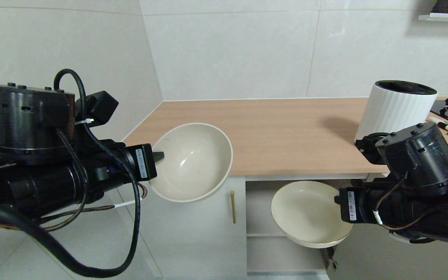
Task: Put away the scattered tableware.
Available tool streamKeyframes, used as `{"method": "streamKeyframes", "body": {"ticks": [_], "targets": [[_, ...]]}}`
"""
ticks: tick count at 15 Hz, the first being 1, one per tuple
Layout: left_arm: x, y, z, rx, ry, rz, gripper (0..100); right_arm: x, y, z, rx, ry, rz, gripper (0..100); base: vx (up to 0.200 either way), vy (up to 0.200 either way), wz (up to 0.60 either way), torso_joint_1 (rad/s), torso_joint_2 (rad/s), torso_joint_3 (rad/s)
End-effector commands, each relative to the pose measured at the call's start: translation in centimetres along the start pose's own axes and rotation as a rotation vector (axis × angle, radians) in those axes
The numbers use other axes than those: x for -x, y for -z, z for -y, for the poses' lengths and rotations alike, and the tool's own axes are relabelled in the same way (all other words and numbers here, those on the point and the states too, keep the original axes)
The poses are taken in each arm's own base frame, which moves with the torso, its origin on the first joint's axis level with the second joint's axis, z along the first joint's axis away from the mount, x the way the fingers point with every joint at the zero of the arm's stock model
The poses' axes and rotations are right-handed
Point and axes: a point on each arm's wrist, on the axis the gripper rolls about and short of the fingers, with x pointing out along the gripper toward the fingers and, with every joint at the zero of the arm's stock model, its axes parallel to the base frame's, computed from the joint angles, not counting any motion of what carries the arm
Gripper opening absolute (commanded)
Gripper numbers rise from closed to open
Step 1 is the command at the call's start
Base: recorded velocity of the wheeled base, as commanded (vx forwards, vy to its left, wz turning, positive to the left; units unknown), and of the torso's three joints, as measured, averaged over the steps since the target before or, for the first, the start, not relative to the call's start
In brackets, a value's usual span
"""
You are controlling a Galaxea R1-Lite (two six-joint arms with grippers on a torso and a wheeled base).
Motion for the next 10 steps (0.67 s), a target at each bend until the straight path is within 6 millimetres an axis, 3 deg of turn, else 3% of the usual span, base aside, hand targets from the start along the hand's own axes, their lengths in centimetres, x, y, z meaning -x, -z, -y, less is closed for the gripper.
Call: {"method": "streamKeyframes", "body": {"ticks": [1, 10], "targets": [[-0.18, 0.09, 0.00, 0.001, 0.002, -0.007, 0, -0.12, 0.07, -0.03, 0.002, 0.002, -0.004, 0, 0.000, 0.000, 0.00, 0.000, 0.00, 0.000], [-0.17, 0.07, 0.02, 0.001, 0.009, -0.010, 0, -0.58, 0.26, -0.10, 0.010, 0.016, -0.015, 0, 0.000, 0.000, 0.00, -0.008, 0.02, 0.014]]}}
